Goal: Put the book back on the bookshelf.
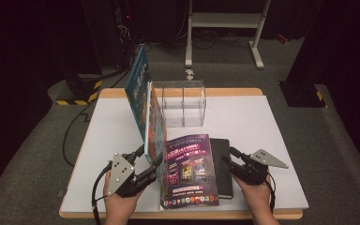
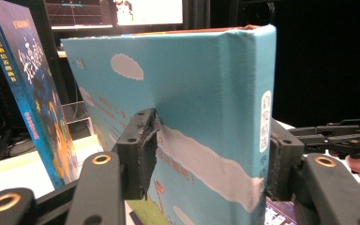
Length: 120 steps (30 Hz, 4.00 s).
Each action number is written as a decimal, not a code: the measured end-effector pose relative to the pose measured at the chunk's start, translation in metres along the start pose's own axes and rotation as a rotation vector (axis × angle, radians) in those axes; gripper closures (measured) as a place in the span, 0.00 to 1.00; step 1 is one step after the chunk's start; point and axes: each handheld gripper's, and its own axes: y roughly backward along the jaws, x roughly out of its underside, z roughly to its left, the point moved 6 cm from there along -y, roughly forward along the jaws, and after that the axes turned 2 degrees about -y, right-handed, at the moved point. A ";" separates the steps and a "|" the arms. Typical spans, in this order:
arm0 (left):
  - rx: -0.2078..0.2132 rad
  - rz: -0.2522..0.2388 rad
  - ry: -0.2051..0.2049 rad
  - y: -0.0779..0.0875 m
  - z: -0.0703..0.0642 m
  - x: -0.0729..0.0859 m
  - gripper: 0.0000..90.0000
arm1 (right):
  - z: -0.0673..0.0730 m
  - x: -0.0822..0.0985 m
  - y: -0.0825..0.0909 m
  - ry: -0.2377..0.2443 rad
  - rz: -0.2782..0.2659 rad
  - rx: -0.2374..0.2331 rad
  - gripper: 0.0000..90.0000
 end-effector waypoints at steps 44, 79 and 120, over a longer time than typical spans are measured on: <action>-0.056 -0.030 0.029 0.035 0.061 -0.017 0.88 | -0.003 0.007 -0.002 -0.013 0.020 0.006 0.59; -0.060 -0.018 0.017 0.010 0.074 -0.011 0.79 | -0.003 0.011 -0.003 -0.025 0.034 -0.002 0.58; -0.149 -0.028 0.035 -0.013 0.079 -0.045 0.90 | -0.004 0.008 -0.002 -0.063 0.016 -0.044 0.58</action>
